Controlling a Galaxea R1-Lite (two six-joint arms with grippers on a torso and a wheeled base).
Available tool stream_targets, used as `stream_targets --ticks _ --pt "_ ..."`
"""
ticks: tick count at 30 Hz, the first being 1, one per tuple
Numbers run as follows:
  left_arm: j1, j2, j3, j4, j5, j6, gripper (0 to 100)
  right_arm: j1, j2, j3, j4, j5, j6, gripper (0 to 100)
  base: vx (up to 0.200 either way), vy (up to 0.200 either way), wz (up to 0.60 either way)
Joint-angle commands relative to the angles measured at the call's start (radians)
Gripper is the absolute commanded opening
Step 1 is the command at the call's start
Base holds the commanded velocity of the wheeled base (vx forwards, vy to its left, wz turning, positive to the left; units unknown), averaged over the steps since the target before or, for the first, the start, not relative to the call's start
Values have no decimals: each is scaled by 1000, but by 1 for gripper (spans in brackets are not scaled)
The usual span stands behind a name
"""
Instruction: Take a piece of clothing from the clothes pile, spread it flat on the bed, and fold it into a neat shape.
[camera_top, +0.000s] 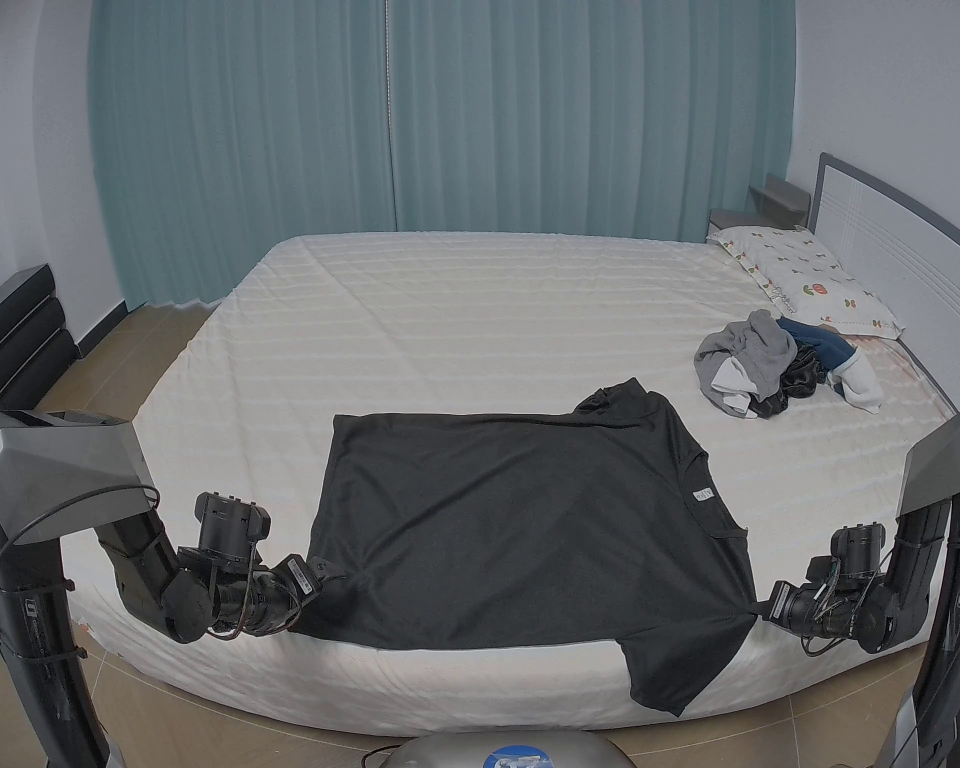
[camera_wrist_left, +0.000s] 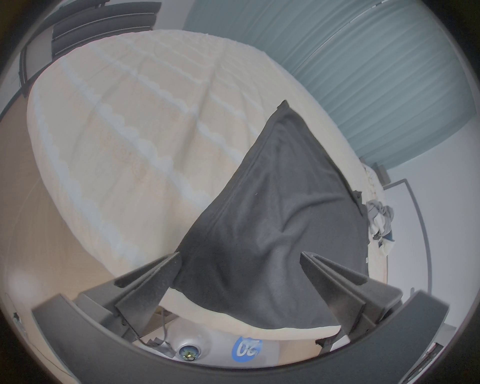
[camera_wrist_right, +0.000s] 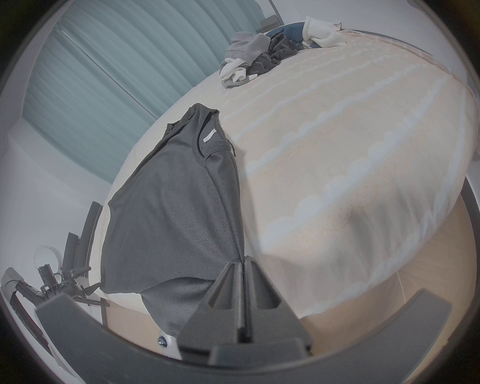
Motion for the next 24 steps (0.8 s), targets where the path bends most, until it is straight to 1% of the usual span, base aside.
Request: stream_targets --ticks 1,5,8,11,16,20,24 --pt "-8 3 0 19 7 18 100 -9 7 -1 -2 2 -4 0 0 0 0" --pt "-8 6 2 25 47 39 100 -9 8 -3 -2 7 -4 0 0 0 0" --pt "-10 10 3 25 48 41 100 -9 7 -4 -2 21 0 0 0 0 0" --pt "-14 6 6 28 50 42 100 -9 7 -4 -2 21 0 0 0 0 0" --pt "-21 1 12 88 53 88 100 -9 7 -6 -2 22 2 0 0 0 0" --pt "-25 32 -7 87 107 90 100 -9 7 -7 -2 22 2 0 0 0 0" --pt "-31 63 -34 87 133 91 100 -6 5 -7 -2 22 4 0 0 0 0"
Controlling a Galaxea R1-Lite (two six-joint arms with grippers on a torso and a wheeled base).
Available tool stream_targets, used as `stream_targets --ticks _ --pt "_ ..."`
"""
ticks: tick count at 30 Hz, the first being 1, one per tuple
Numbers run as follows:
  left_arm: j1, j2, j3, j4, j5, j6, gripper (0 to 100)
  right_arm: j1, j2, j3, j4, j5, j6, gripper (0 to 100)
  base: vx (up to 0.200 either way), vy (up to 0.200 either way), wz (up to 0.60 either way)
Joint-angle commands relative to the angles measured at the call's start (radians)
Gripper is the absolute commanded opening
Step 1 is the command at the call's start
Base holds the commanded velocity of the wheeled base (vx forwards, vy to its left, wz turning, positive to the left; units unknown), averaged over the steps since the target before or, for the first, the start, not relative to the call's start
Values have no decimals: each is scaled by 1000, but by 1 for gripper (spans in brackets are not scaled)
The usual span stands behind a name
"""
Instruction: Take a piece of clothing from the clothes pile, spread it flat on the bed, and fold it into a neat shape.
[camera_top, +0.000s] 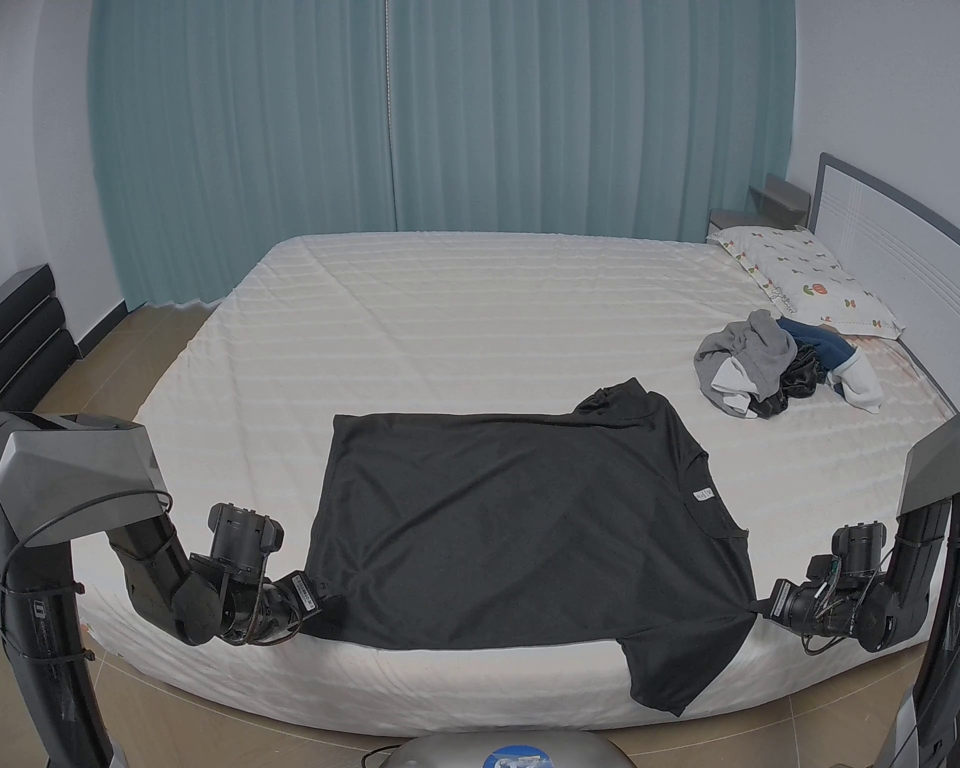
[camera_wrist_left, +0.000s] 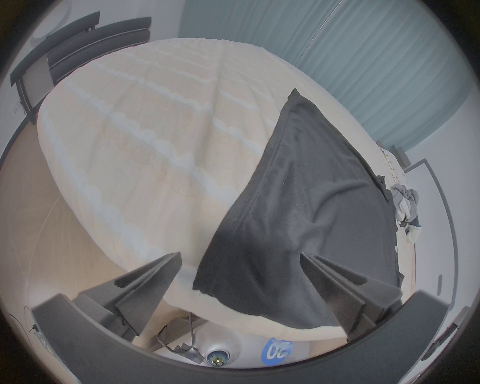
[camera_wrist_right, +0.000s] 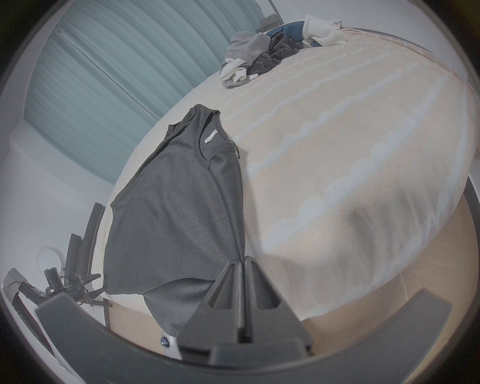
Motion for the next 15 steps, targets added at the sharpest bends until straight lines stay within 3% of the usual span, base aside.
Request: stream_targets --ticks 1,4,5,15 --pt "-8 39 -20 -1 16 1 100 3 1 0 -1 0 1 0 0 0 0" --pt "-18 39 -20 5 17 -1 100 3 1 -1 -1 0 1 0 0 0 0" --pt "-20 39 -19 7 17 1 0 3 1 -1 -1 0 1 0 0 0 0" --pt "-20 -4 12 74 23 39 0 0 -6 -6 -8 2 5 0 0 0 0"
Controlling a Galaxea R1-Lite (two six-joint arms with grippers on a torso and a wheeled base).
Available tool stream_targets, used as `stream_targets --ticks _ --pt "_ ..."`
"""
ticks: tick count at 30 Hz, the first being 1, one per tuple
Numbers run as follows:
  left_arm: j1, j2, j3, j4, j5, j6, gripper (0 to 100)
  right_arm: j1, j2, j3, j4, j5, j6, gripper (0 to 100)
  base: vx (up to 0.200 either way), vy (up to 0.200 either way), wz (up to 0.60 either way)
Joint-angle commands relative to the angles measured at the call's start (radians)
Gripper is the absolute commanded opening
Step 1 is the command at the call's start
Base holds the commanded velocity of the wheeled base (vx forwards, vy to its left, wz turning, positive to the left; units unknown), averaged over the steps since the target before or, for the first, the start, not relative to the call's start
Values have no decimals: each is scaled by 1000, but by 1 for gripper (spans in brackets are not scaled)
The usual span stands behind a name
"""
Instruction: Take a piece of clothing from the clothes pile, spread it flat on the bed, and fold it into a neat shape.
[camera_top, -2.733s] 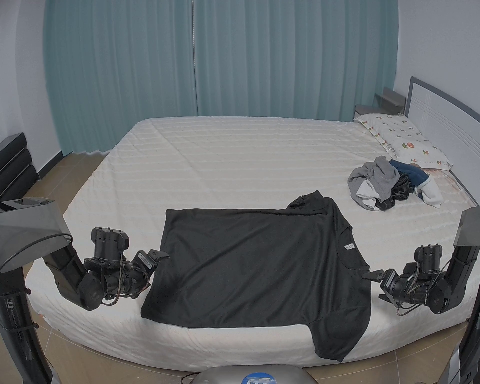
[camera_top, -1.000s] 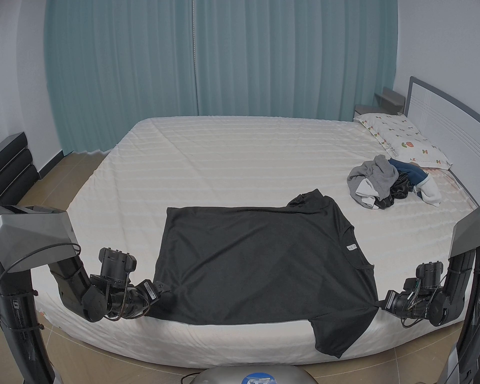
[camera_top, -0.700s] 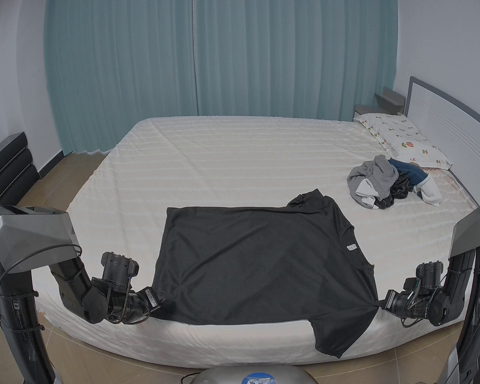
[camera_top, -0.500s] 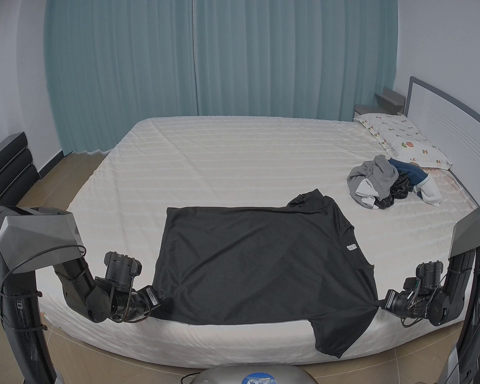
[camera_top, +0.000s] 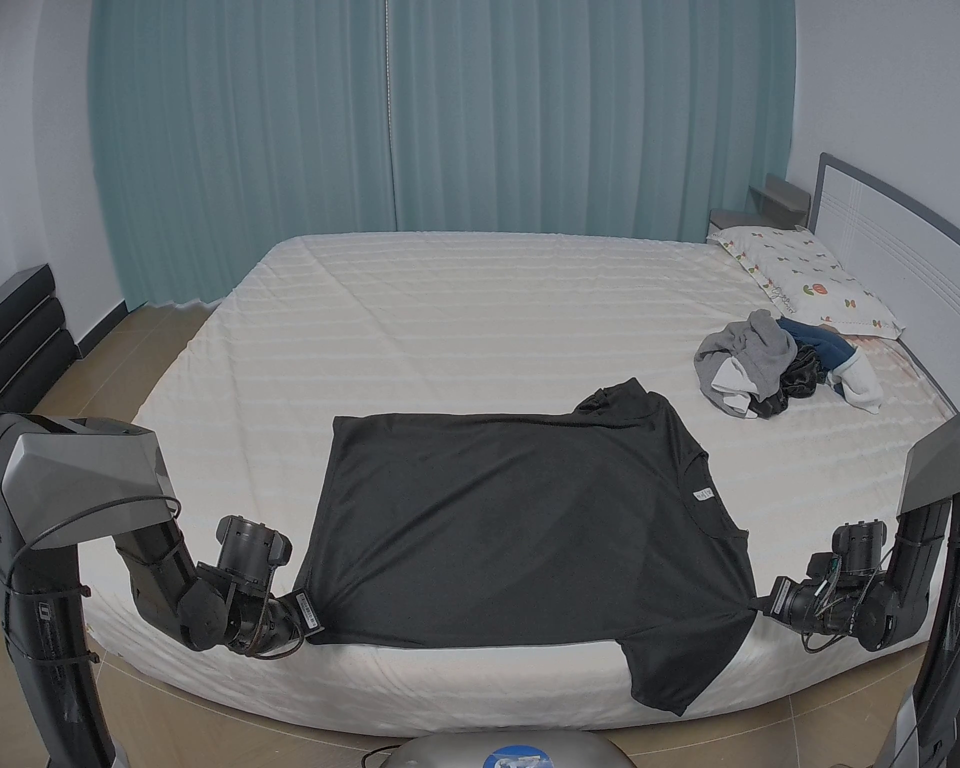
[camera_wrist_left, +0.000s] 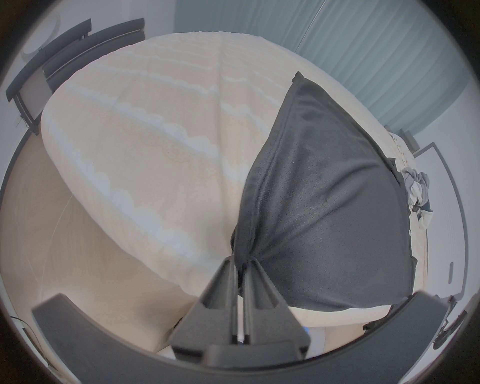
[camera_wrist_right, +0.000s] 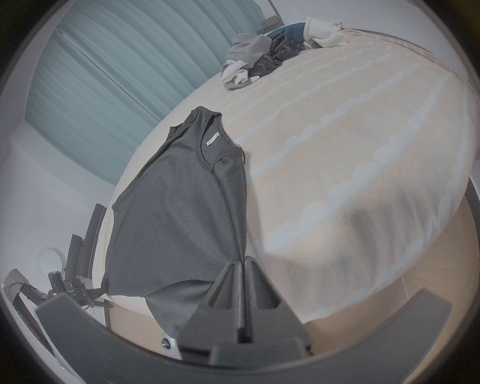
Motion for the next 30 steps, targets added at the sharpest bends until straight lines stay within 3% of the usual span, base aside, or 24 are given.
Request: stream_targets --ticks 1,6,18,19,22,23,30 --pt "0 -40 3 57 0 3 0 -2 -7 -2 -9 0 2 0 0 0 0" --pt "0 -62 6 116 0 26 0 -2 -4 4 -39 0 2 0 0 0 0" --pt "10 -53 -9 94 25 24 0 2 -4 9 -42 22 0 0 0 0 0" --pt "10 -54 -11 94 23 23 0 4 -1 9 -44 22 0 100 0 0 0" --pt "10 -54 -6 94 22 23 0 4 -2 11 -44 28 2 100 0 0 0" --pt "10 -54 -7 94 20 23 100 4 -7 11 -44 32 2 100 0 0 0" --pt "26 -96 -6 93 -15 23 100 -10 -82 24 -41 120 82 100 0 0 0"
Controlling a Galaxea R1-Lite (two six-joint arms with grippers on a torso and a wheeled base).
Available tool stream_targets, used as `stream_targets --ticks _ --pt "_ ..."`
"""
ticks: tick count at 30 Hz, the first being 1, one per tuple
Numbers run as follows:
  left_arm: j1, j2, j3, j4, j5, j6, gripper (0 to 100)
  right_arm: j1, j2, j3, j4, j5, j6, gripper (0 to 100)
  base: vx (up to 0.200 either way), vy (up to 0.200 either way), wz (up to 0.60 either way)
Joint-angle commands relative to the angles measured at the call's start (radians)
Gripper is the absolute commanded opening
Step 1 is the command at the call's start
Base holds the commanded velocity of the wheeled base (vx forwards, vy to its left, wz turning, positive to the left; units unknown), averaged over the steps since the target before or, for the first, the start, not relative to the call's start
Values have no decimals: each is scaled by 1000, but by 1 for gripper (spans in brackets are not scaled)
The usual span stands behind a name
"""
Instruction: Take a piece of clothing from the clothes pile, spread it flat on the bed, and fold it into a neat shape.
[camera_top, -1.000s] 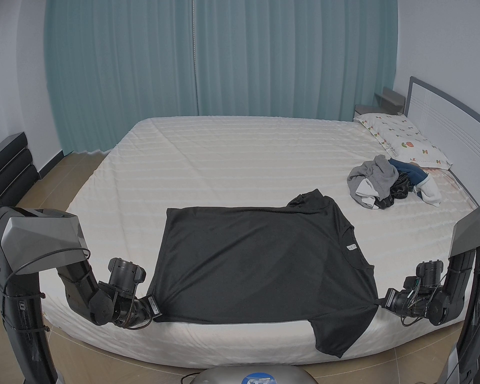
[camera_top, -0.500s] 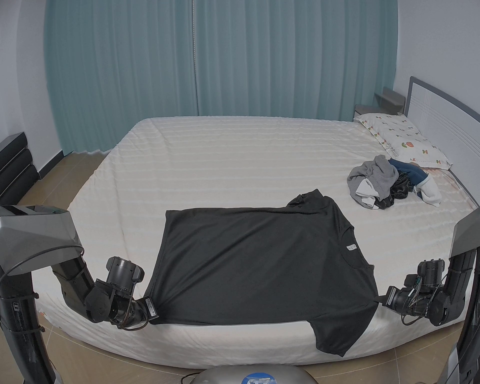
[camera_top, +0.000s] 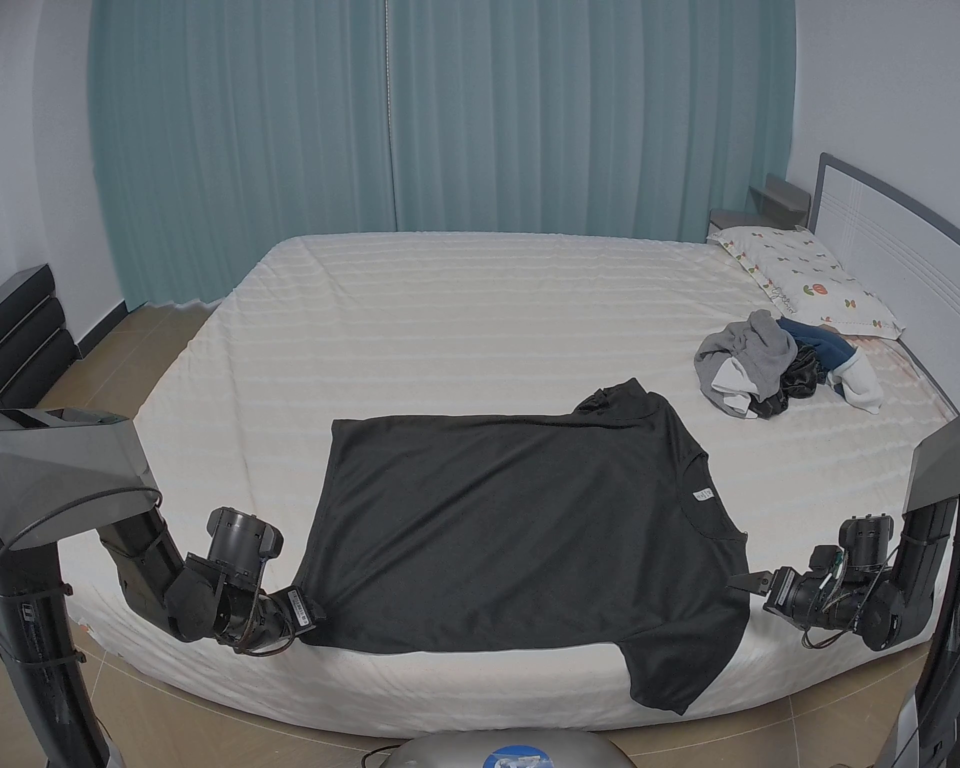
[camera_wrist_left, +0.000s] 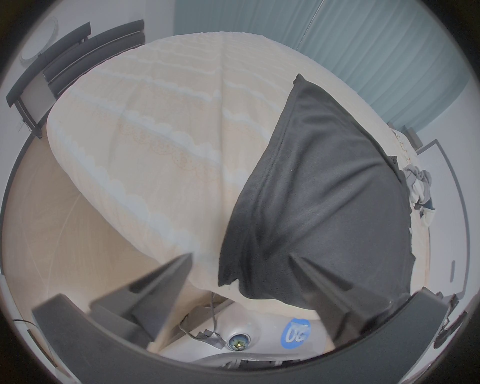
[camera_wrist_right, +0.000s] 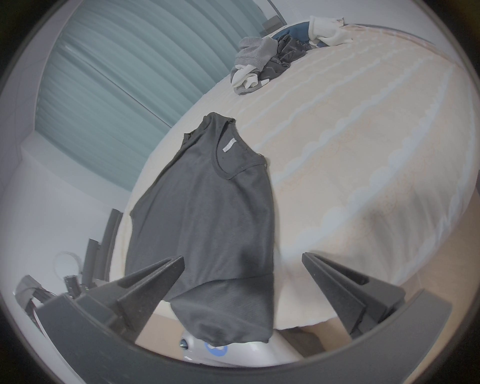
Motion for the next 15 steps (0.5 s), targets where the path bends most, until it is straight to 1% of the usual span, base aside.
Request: stream_targets --ticks 1,2,3,4,9,12,15 --pt "19 -48 -2 -2 -41 -2 100 -15 -61 14 4 51 25 100 0 0 0" --pt "25 -65 -2 -1 -61 -2 100 -18 -68 17 10 71 27 100 0 0 0" --pt "28 -71 -2 -1 -67 -2 100 -18 -71 19 12 77 27 100 0 0 0" --pt "40 -105 -2 -2 -105 -2 100 -20 -76 28 12 95 27 100 0 0 0" --pt "80 -152 2 -1 -229 -11 100 -17 -73 40 12 97 25 100 0 0 0" --pt "109 -152 -2 -4 -272 -7 100 -12 -71 49 10 101 25 100 0 0 0" --pt "116 -154 4 -35 -298 -2 100 -9 -67 49 9 103 25 100 0 0 0"
